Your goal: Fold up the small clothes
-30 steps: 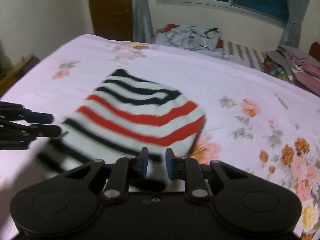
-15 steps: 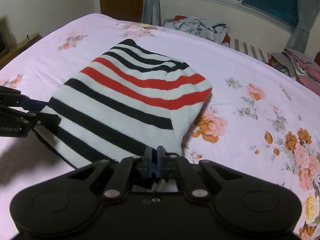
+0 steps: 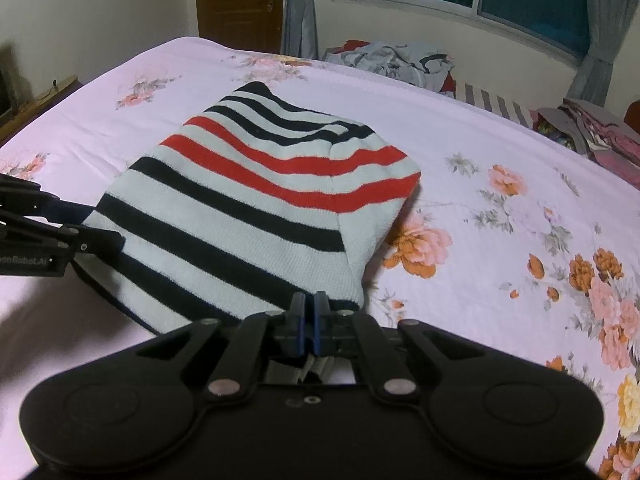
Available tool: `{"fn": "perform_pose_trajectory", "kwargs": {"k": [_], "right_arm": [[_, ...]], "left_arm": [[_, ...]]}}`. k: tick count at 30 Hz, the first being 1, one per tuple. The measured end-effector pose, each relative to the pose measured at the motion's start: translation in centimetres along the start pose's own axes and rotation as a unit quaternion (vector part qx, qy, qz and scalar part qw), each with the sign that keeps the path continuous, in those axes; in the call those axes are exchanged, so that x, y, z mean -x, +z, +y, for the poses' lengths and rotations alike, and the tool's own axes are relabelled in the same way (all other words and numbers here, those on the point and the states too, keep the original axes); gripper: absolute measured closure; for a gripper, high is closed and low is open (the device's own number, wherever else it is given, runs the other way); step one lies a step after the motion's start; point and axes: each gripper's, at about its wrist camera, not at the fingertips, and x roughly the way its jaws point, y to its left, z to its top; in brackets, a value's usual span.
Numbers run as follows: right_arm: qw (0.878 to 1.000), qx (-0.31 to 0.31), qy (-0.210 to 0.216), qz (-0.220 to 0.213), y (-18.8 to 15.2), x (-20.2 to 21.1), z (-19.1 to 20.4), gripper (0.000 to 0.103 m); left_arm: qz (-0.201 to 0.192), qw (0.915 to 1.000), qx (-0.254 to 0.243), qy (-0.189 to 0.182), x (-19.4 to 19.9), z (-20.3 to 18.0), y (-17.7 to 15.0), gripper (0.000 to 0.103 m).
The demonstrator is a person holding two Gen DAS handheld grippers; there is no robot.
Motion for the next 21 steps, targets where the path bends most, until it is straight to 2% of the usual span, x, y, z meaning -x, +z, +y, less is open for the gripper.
{"fn": "perform_pose_trajectory", "kwargs": {"k": [2, 4, 7, 9, 10, 11, 12, 13, 14, 15, 21], "right_arm": [[1.000, -0.023, 0.000, -0.003, -0.3, 1.1, -0.3, 0.102], [0.999, -0.045, 0.003, -0.020, -1.1, 3.0, -0.7, 0.094], [0.997, -0.066, 0.006, -0.033, -2.6, 5.5, -1.2, 0.094], [0.996, -0.077, 0.009, -0.038, -3.4, 7.0, -1.5, 0.089], [0.996, -0.083, 0.011, -0.040, -3.9, 7.8, -1.6, 0.082], [0.995, -0.088, 0.013, -0.040, -4.2, 8.4, -1.8, 0.075], [0.995, -0.093, 0.010, -0.040, -4.5, 9.0, -1.8, 0.049], [0.994, -0.095, 0.003, -0.045, -5.0, 9.7, -1.7, 0.018], [0.994, -0.092, -0.005, -0.050, -5.3, 10.5, -1.6, 0.008], [0.994, -0.092, -0.012, -0.053, -5.7, 11.0, -1.6, 0.000], [0.993, -0.097, -0.041, -0.060, -7.2, 14.6, -1.2, 0.000]], "left_arm": [[-0.006, 1.0000, -0.002, 0.007, 0.9, -0.2, -0.1, 0.064], [-0.013, 0.9998, -0.008, 0.012, 2.1, -0.7, -0.5, 0.064], [-0.031, 0.9994, -0.010, 0.010, 4.4, -1.6, -1.5, 0.064], [-0.043, 0.9990, -0.005, 0.009, 5.9, -2.3, -2.3, 0.063], [-0.049, 0.9987, -0.002, 0.010, 6.7, -2.7, -2.7, 0.054], [-0.054, 0.9985, 0.000, 0.011, 7.4, -3.1, -3.1, 0.040], [-0.062, 0.9979, 0.001, 0.017, 8.1, -3.4, -3.5, 0.005], [-0.081, 0.9961, 0.002, 0.035, 9.0, -3.9, -4.1, 0.000], [-0.097, 0.9942, -0.001, 0.045, 9.9, -4.5, -4.6, 0.000], [-0.098, 0.9941, -0.006, 0.046, 10.4, -4.8, -4.9, 0.000], [-0.110, 0.9926, -0.009, 0.050, 14.0, -6.3, -6.3, 0.000]]}}
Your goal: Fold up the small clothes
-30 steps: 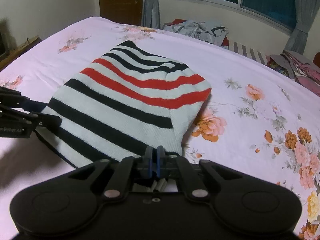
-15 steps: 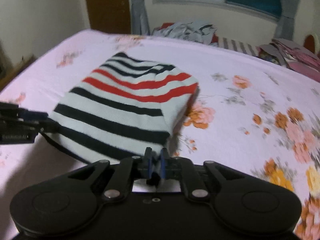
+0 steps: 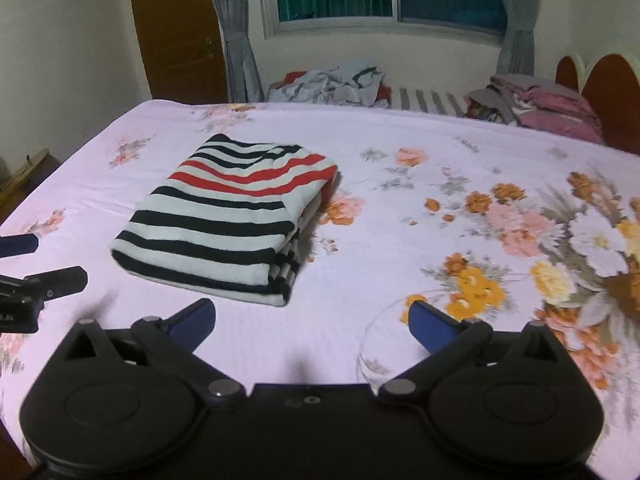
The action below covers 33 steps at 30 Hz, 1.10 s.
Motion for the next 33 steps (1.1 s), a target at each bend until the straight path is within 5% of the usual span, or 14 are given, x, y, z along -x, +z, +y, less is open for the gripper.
{"fn": "perform_pose_trajectory", "kwargs": {"k": [33], "right_arm": [[0.994, -0.006, 0.006, -0.104, -7.9, 21.0, 4.0, 0.000]], "left_arm": [[-0.091, 0.9945, 0.042, -0.030, 22.3, -2.5, -5.6, 0.000]]}}
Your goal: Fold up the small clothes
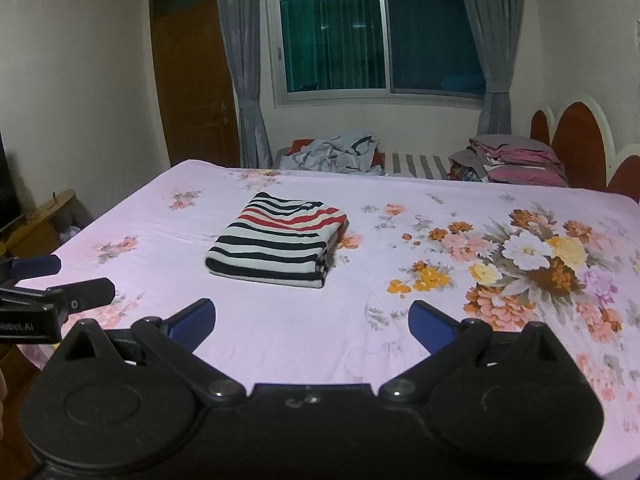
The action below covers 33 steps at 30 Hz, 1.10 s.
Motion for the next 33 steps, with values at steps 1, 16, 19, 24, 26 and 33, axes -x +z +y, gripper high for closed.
{"fn": "perform_pose_trajectory", "kwargs": {"k": [1, 16, 19, 24, 26, 33], "right_arm": [[1.000, 0.000, -0.001, -0.001, -0.2, 0.3, 0.0, 0.000], [1.000, -0.017, -0.017, -0.020, -0.4, 1.9, 0.0, 0.000], [1.000, -0.015, -0.014, -0.021, -0.3, 1.9, 0.1, 0.000], [1.000, -0.013, -0.015, -0.021, -0.1, 1.9, 0.1, 0.000], [1.000, -0.013, -0.016, -0.022, -0.1, 1.9, 0.1, 0.000], [1.000, -0.013, -0.016, -0.021, 0.0, 1.9, -0.1, 0.000]], "left_arm": [[-0.002, 1.0000, 0.001, 0.000, 0.4, -0.1, -0.1, 0.000], [-0.018, 0.9998, -0.012, -0.005, 2.3, -1.1, 0.3, 0.000], [-0.019, 0.9997, -0.013, -0.005, 2.3, -1.2, 0.4, 0.000], [-0.019, 0.9998, -0.008, -0.005, 2.1, -1.2, 0.3, 0.000], [-0.019, 0.9998, -0.008, -0.006, 2.1, -1.2, 0.3, 0.000], [-0.018, 0.9998, -0.009, -0.004, 2.1, -1.2, 0.3, 0.000]]}}
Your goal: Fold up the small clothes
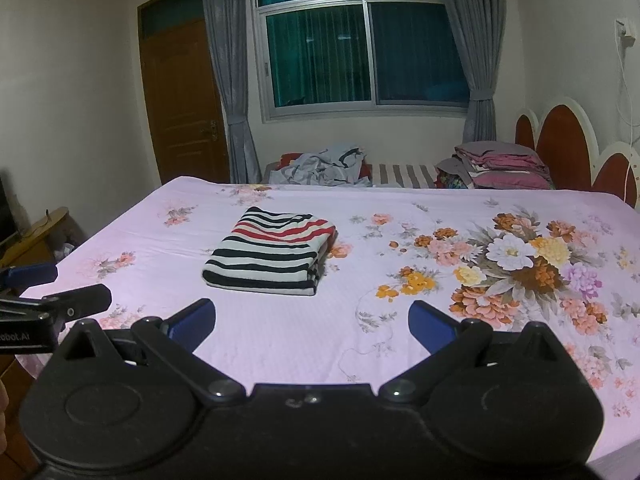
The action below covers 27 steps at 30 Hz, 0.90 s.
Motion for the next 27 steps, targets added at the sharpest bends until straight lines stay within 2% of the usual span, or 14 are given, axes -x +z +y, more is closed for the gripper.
{"fn": "perform_pose_trajectory", "kwargs": {"k": [27], "right_arm": [[1.000, 0.006, 0.004, -0.003, 0.10, 0.15, 0.14, 0.000]], "left_arm": [[-0.002, 1.0000, -0.002, -0.001, -0.16, 0.27, -0.35, 0.000]]}}
